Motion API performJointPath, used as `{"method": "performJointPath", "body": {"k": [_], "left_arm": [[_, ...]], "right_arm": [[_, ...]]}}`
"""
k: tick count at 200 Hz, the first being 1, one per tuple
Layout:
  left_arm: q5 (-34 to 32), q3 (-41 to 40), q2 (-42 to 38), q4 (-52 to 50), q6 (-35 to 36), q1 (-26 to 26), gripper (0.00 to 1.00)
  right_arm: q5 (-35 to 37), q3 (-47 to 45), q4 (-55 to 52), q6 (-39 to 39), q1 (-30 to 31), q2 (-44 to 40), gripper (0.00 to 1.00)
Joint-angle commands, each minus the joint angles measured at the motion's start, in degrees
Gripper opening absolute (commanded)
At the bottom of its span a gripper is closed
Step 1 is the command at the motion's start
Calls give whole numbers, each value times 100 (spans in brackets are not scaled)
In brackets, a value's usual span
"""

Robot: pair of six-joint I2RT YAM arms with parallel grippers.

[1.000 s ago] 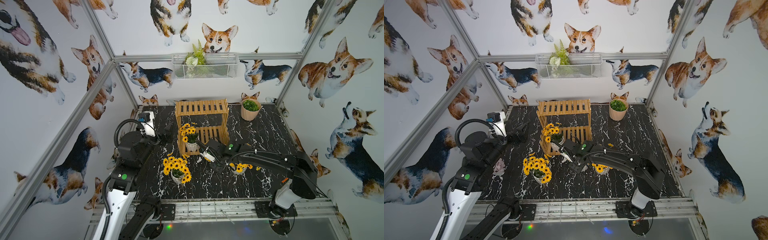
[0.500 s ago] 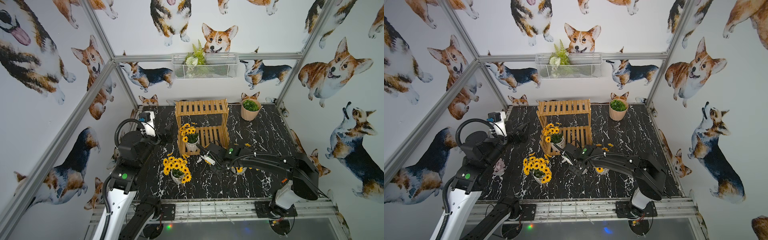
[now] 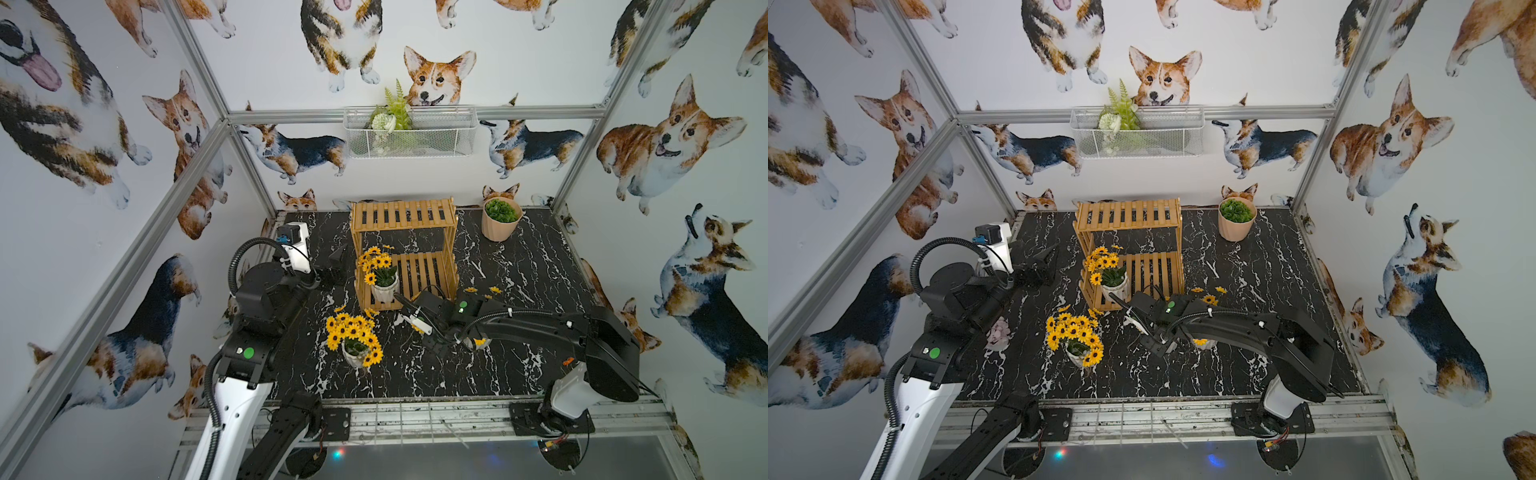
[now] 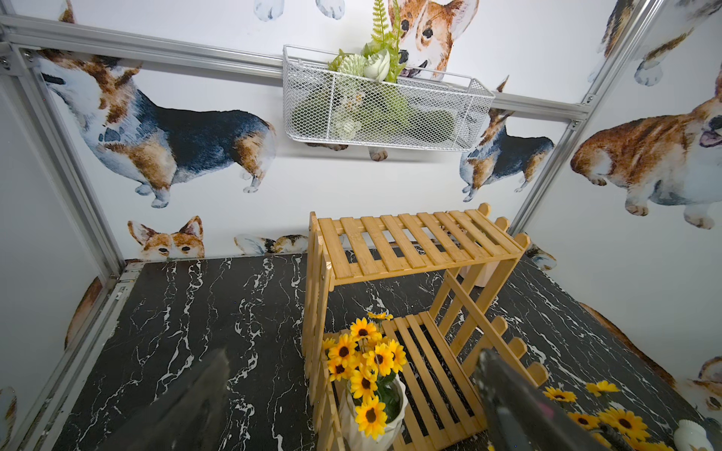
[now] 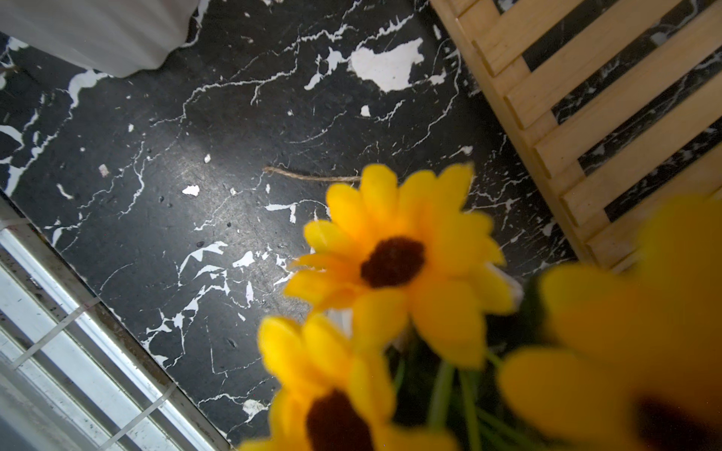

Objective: Take the sunflower pots off the shelves
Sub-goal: Place the sunflower pot at the center of the board.

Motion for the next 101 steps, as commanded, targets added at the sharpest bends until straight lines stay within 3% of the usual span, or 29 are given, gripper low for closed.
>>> {"method": "performJointPath", "body": {"k": [1, 51, 101], "left_arm": [[7, 21, -13, 69, -2, 11, 100], [4, -23, -33, 73, -2, 10, 100], [-2, -66, -39, 100, -2, 5, 100]], "right_arm": [[50, -57, 213, 116, 26, -62, 0], [35, -177, 320, 193, 59, -30, 0], [6, -248, 374, 244, 88, -18, 6]]}}
